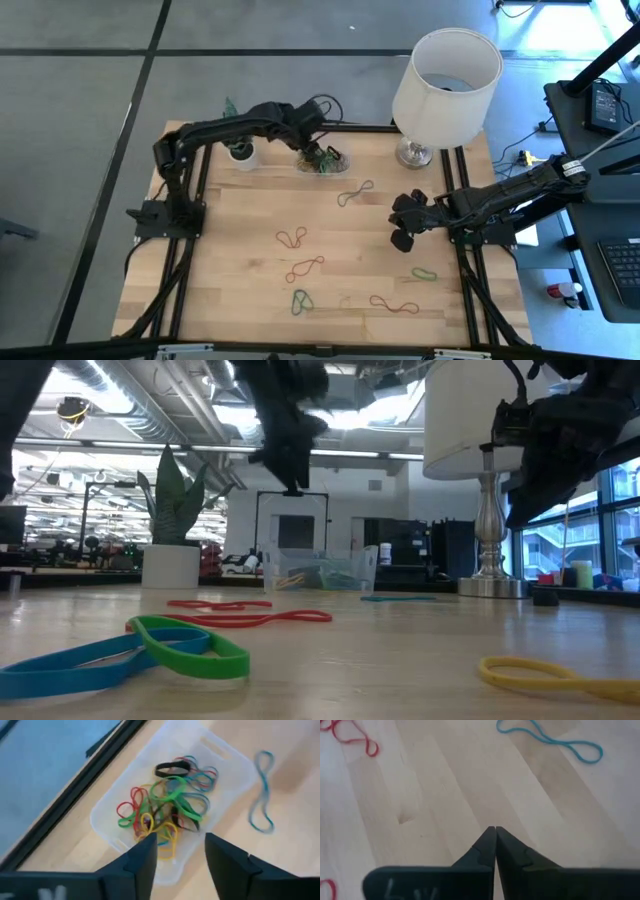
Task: Pick and place rubber bands into bin
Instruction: Put the green rubber band into the transparent bin, then put the red rubber band into the transparent bin, then put the blue rubber band into the transparent bin
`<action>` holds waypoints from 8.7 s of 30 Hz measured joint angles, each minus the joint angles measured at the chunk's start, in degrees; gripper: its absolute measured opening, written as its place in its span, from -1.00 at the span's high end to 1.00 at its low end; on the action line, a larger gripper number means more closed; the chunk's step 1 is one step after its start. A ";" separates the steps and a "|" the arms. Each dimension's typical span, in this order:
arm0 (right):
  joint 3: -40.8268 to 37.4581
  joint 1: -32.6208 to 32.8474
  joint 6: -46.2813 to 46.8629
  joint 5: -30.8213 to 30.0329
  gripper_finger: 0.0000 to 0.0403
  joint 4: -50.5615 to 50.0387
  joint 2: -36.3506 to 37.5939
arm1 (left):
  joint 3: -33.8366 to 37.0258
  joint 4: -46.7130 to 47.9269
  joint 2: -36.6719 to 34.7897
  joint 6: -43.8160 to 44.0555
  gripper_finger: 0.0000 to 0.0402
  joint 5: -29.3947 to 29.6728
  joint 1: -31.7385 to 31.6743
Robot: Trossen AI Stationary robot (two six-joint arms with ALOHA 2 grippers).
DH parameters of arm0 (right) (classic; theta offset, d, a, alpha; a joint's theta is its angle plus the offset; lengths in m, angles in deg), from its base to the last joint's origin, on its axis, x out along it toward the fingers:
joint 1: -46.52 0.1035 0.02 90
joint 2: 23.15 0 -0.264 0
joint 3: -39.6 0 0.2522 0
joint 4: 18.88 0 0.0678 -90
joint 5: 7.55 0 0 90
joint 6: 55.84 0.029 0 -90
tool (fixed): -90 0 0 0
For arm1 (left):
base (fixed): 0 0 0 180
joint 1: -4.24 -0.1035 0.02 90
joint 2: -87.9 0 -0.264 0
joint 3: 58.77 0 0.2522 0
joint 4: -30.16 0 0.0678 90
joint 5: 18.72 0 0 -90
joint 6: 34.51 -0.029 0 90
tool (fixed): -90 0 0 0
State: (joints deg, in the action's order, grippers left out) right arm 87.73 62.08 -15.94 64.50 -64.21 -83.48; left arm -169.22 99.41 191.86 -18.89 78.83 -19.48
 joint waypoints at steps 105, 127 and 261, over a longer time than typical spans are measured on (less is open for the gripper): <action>77.59 -31.10 -18.96 -10.92 0.95 0.48 -70.55 | 59.74 -25.49 -52.28 -9.34 0.99 -12.15 21.00; 77.57 -33.00 -10.86 -6.57 0.29 -13.78 -67.60 | 59.74 -25.29 -52.28 -7.83 0.98 -12.13 20.98; -20.02 11.71 31.61 -8.48 0.96 34.40 -8.74 | -16.63 -4.96 25.20 -29.88 0.27 -6.25 -0.31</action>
State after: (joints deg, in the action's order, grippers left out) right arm 67.71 73.79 15.67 56.02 -29.81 -92.22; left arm -185.85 94.44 217.07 -48.77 72.58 -19.79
